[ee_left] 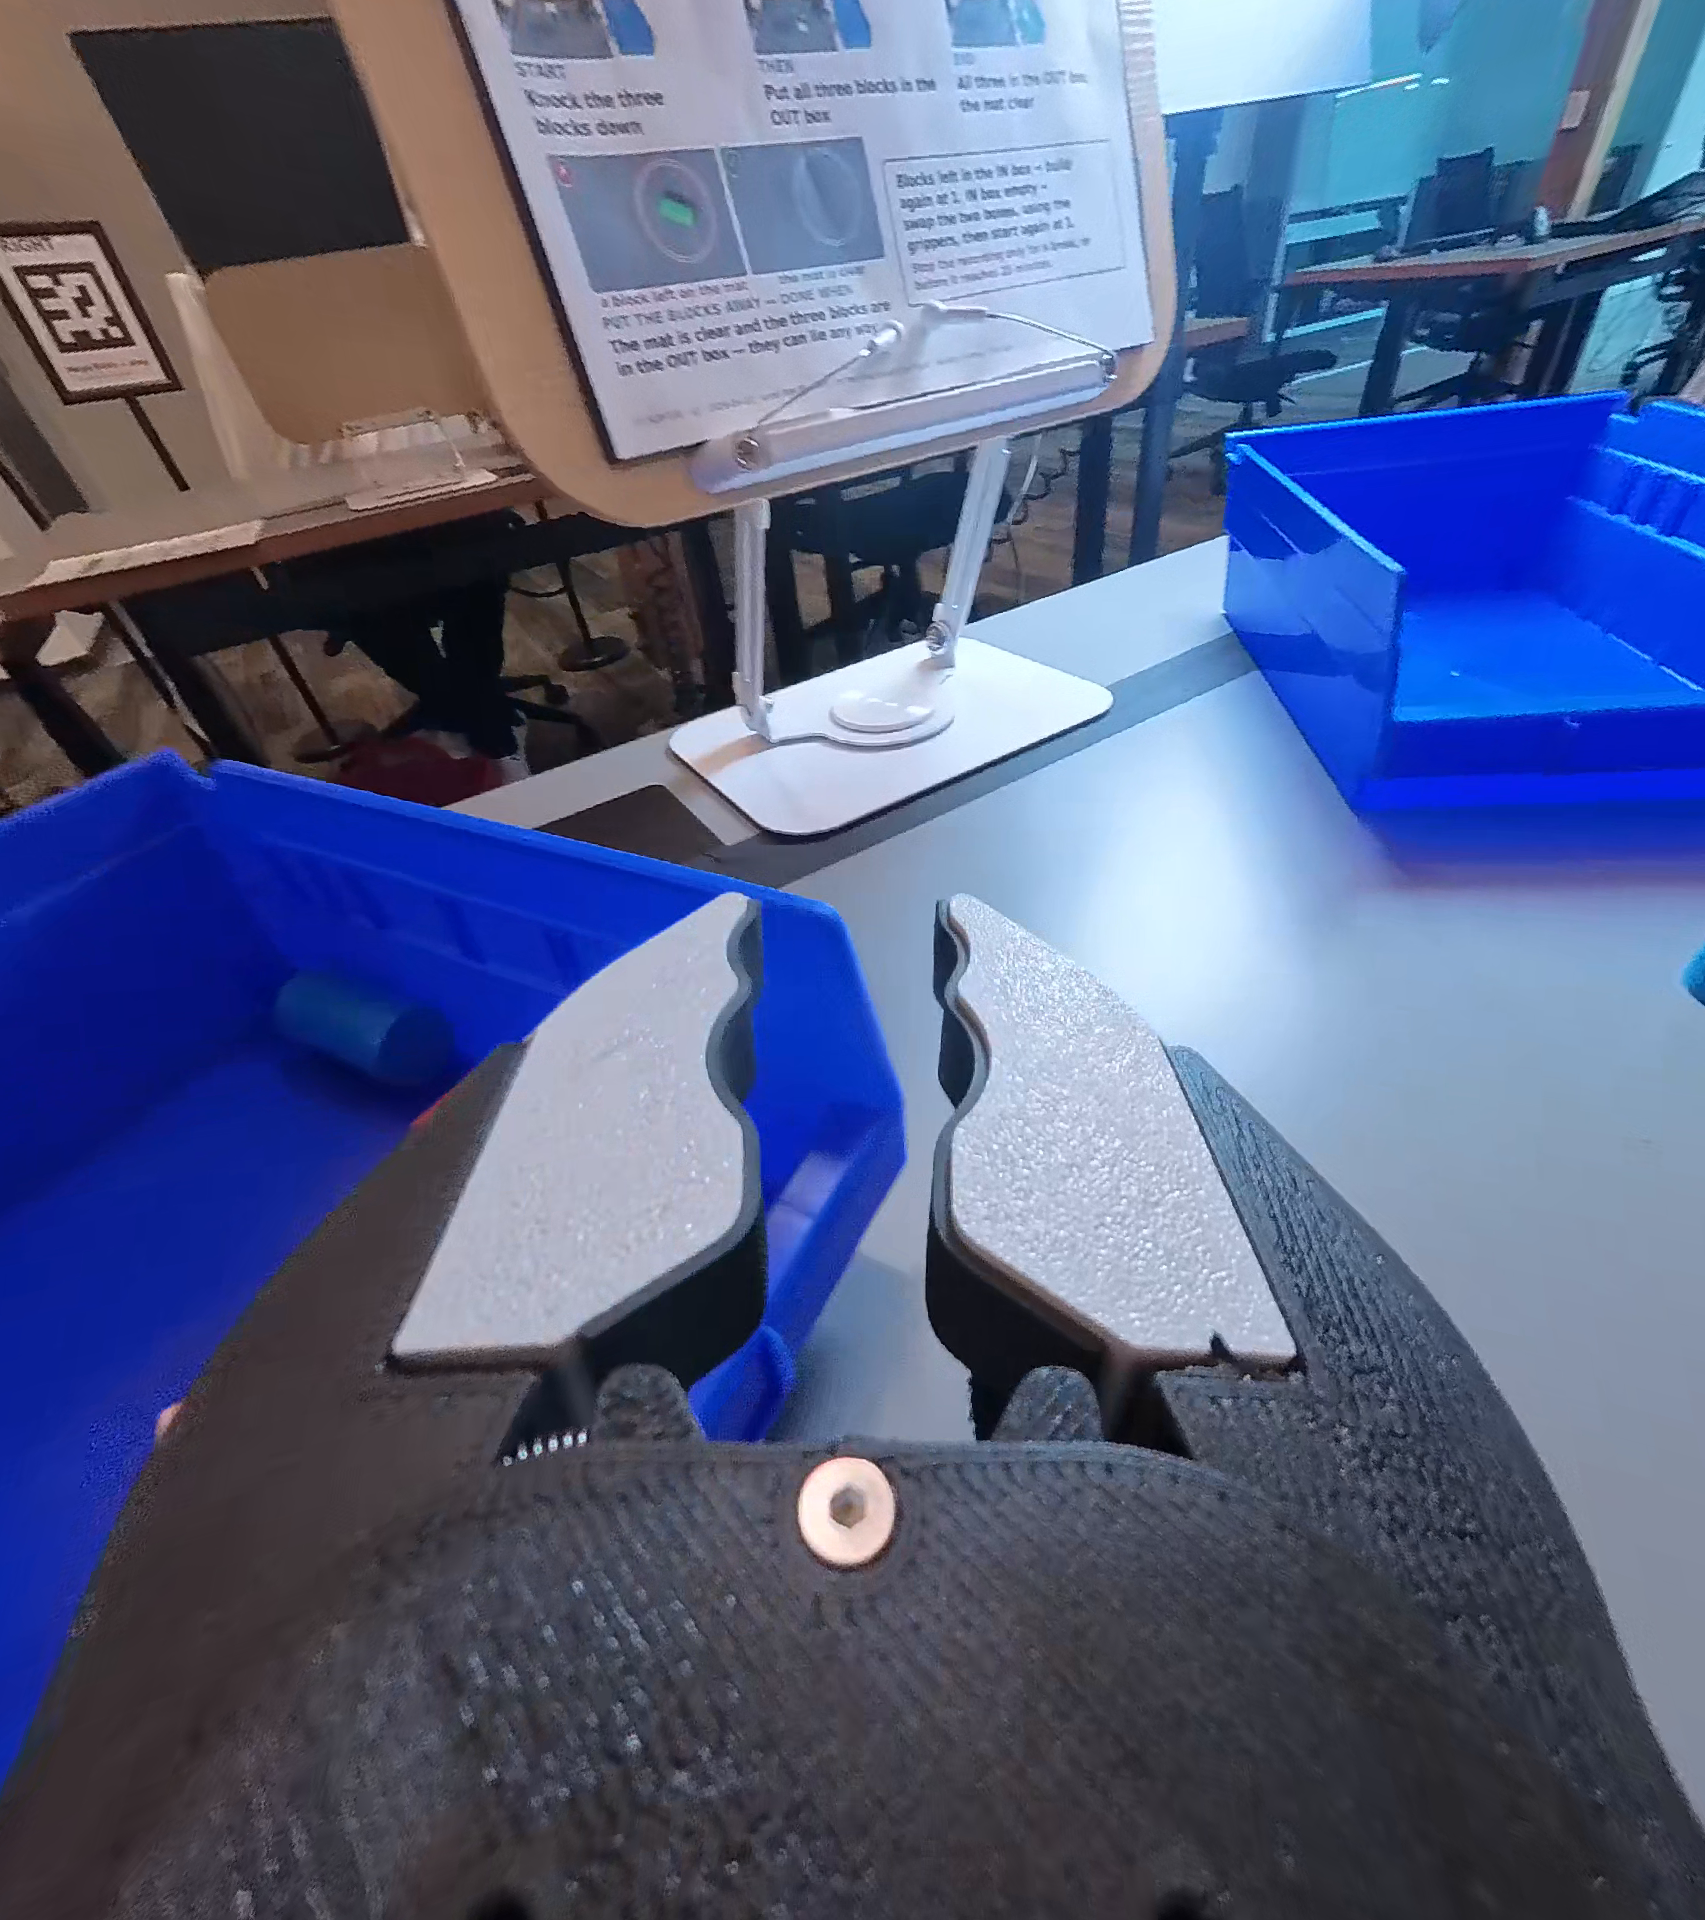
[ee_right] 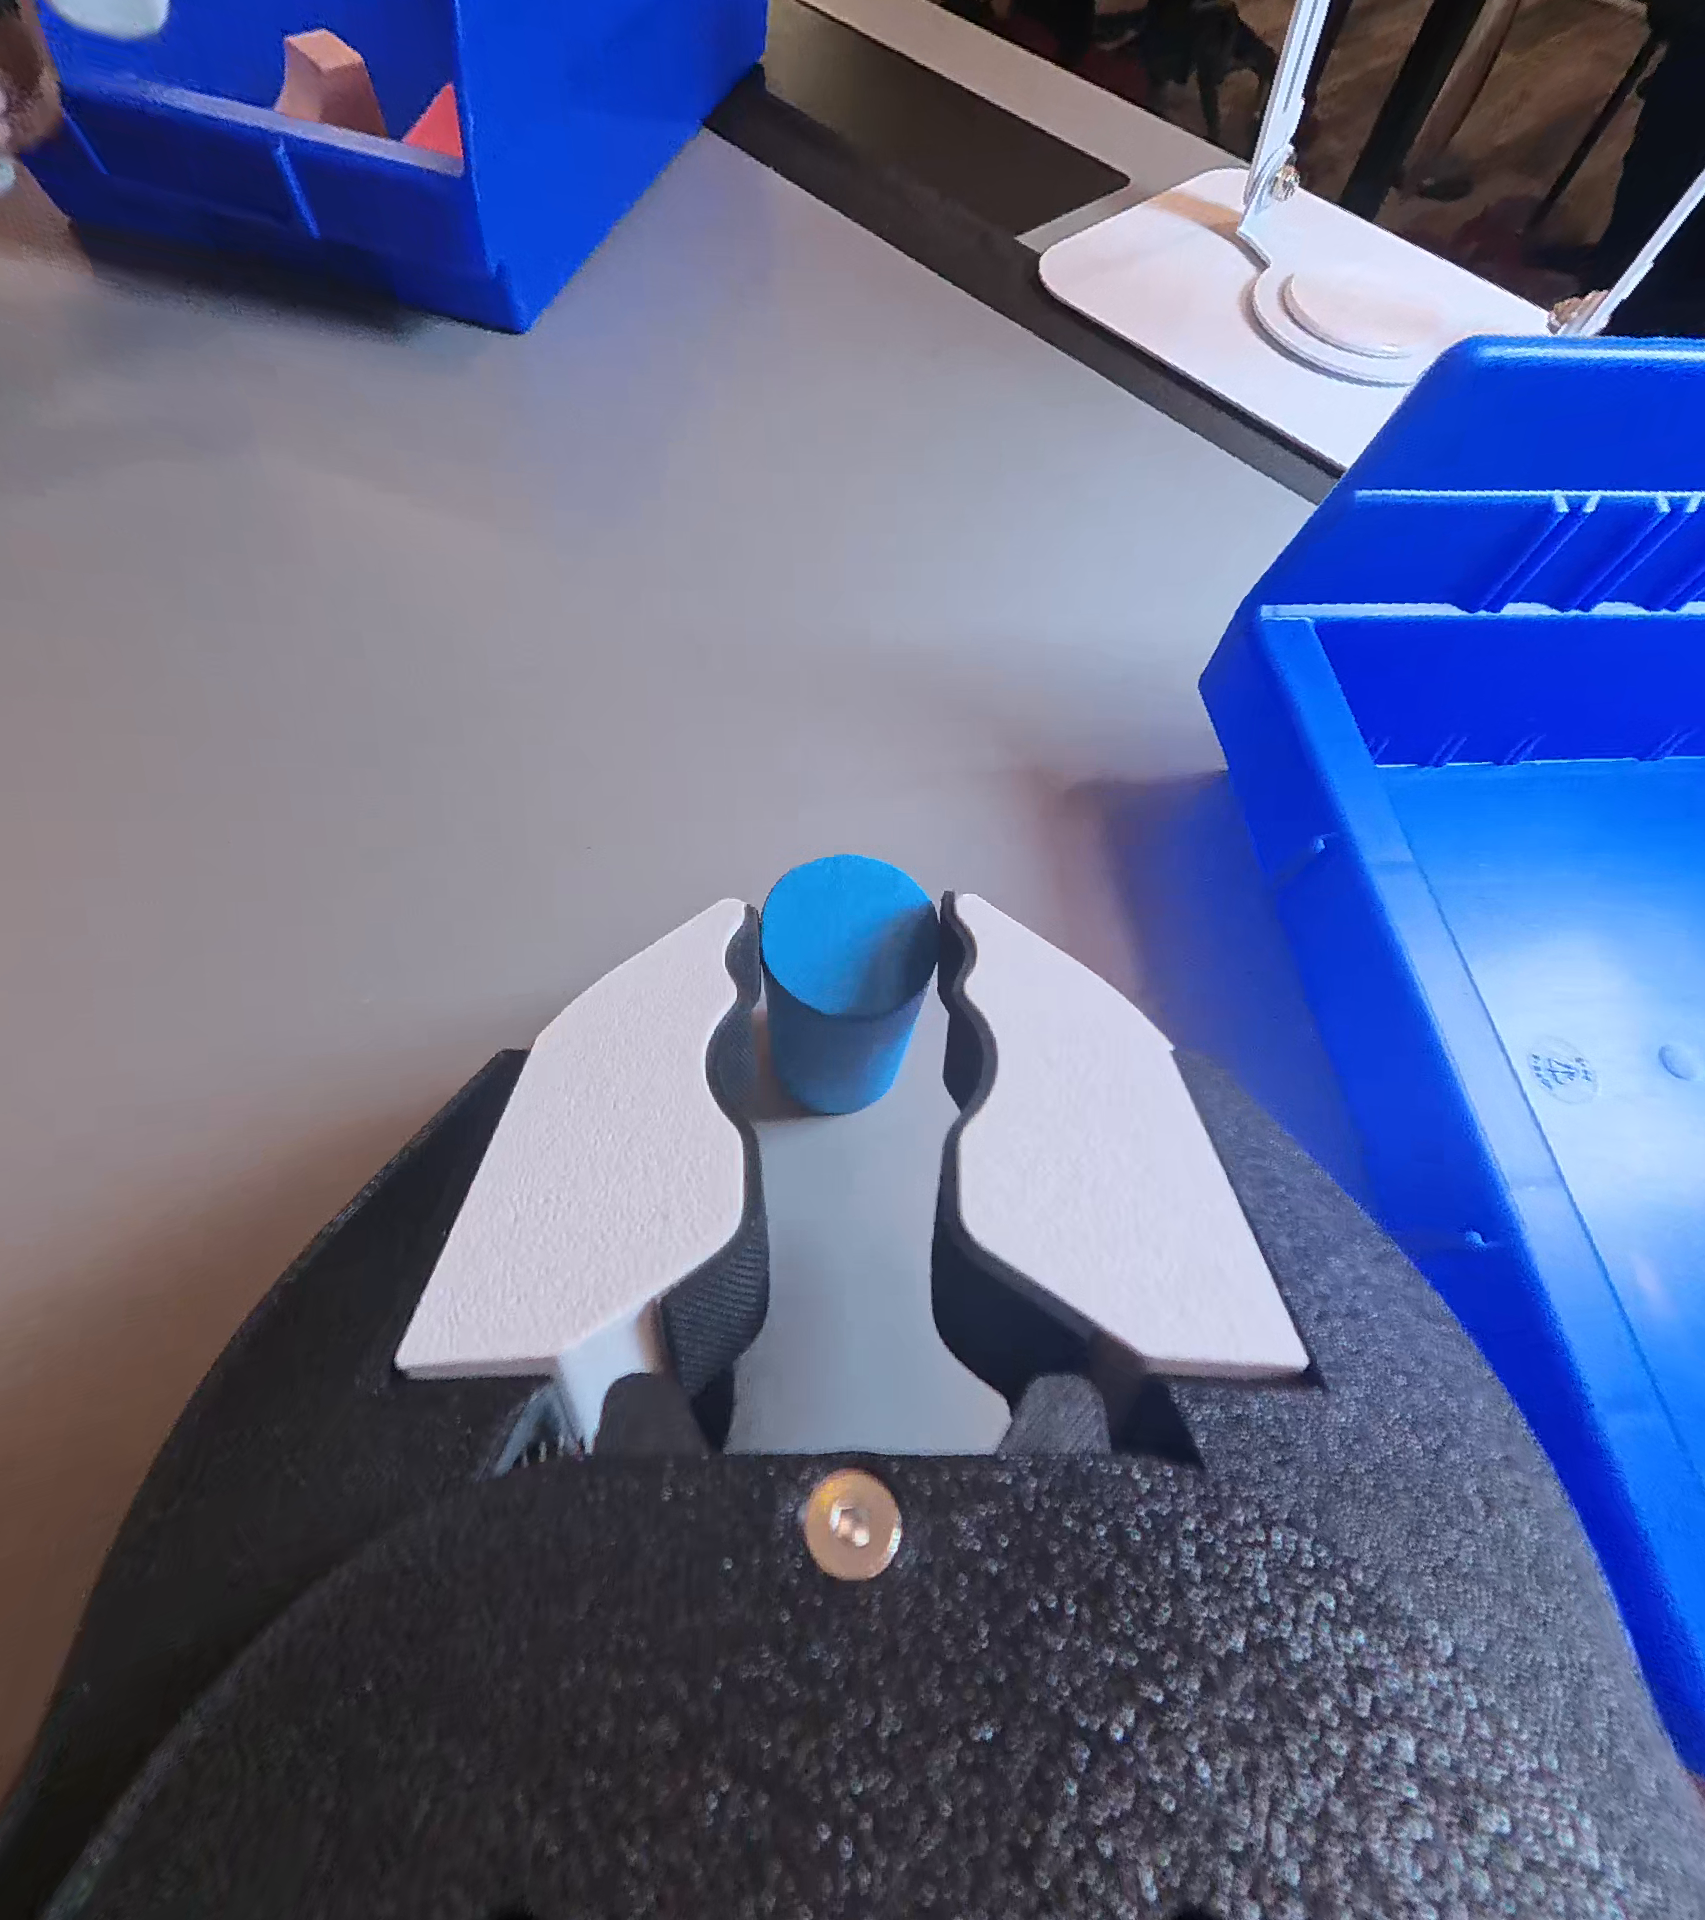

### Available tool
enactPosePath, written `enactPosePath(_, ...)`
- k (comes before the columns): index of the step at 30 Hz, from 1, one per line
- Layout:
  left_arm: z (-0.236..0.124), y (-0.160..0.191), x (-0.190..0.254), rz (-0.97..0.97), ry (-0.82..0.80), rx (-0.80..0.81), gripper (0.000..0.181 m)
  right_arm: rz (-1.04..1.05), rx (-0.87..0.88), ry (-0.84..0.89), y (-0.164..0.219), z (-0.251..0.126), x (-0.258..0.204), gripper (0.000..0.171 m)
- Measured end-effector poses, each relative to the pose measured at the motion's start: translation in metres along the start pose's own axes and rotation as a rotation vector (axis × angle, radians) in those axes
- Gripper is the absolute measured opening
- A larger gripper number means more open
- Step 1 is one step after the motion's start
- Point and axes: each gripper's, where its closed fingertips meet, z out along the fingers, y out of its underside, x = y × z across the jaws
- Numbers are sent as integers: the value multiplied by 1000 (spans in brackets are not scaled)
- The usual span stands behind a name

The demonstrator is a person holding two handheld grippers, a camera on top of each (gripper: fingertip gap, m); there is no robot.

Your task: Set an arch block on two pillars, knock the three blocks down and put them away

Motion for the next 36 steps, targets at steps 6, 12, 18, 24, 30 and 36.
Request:
enactPosePath(6,10,-25,-78,53,-194,-114,37,5,18,-38,-3,6,-6,42)
enactPosePath(12,63,28,-139,-169,-183,-466,47,20,116,-33,-18,-6,-5,50)
enactPosePath(18,87,96,-180,-424,-191,-728,54,10,127,-55,-21,-8,-8,49)
enactPosePath(24,100,118,-180,-579,-165,-782,53,6,102,-71,-17,-5,-11,48)
enactPosePath(30,86,130,-191,-423,-226,-912,34,34,119,-78,-21,-9,-9,46)
enactPosePath(36,84,84,-199,-306,-265,-693,34,35,149,-56,-25,-14,-6,45)
